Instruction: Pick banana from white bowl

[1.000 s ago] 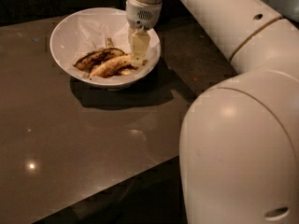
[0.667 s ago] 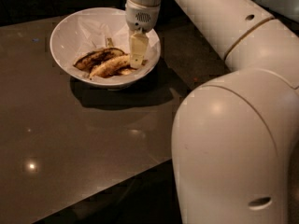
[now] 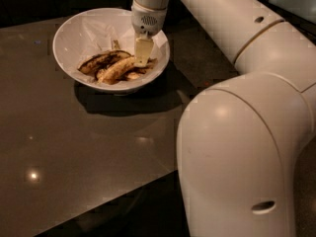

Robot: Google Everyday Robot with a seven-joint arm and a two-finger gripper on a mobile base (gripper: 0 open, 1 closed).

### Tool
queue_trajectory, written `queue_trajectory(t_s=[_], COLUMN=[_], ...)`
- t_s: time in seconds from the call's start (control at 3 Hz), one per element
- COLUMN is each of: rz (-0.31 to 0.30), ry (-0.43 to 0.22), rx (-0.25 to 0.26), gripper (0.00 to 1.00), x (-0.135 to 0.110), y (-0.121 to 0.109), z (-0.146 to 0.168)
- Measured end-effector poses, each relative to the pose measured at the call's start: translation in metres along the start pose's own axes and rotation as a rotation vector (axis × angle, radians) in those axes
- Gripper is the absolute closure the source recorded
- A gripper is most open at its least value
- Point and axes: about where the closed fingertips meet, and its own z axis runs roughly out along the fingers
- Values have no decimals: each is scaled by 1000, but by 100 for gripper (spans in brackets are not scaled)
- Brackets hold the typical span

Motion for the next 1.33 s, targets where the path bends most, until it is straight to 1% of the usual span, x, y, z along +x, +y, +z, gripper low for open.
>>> queue_trajectory(t_s=[0.33,0.67,1.0,1.33], rz=[-1,-1,-5,-7], ry=[-14,-14,-41,-116], rx=[19,20,66,136], gripper=[83,100,100,100], x=[-4,-4,-6,-3], y=[-6,-6,-8,1], z=[3,3,-2,-22])
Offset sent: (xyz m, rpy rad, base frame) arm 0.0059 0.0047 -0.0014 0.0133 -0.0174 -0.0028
